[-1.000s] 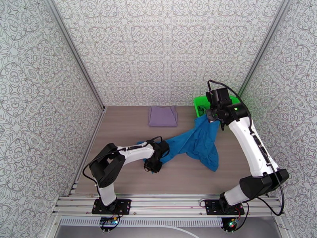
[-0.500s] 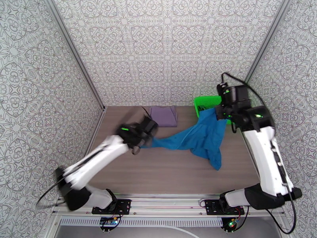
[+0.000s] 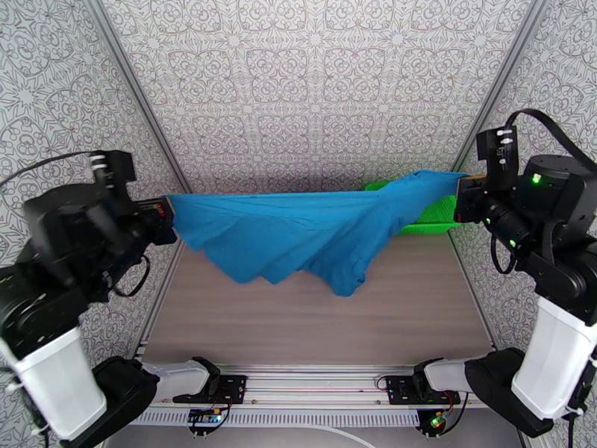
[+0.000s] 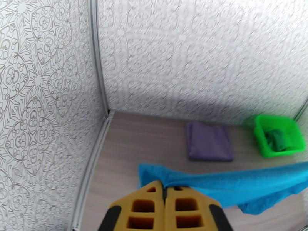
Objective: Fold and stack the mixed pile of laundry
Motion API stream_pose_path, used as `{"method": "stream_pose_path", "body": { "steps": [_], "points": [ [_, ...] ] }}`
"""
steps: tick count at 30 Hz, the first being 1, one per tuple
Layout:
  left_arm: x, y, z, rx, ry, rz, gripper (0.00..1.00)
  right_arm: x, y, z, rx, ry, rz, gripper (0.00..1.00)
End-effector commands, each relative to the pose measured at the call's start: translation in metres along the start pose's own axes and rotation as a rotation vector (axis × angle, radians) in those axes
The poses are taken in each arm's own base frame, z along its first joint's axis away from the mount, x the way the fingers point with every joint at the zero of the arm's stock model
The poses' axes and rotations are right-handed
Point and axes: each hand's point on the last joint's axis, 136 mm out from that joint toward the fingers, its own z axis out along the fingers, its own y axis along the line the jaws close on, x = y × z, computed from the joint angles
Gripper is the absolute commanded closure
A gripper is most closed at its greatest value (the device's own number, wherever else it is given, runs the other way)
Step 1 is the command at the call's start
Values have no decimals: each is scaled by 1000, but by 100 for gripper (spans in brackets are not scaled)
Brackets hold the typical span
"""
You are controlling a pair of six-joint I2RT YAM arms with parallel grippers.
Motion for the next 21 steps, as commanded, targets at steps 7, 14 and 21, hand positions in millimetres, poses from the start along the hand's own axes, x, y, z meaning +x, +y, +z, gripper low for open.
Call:
{"method": "stream_pose_path", "body": {
  "steps": [7, 14, 21],
  "points": [
    [-16, -17, 68, -20, 17, 95, 100, -36, -3, 67, 136, -70, -36, 100],
    [-53, -27, 28, 85, -154, 86, 100, -58, 0, 34, 67, -201, -57, 100],
    [-31, -35, -21, 205, -140, 102, 100, -46, 1, -59, -105, -307, -22, 100]
  ]
}}
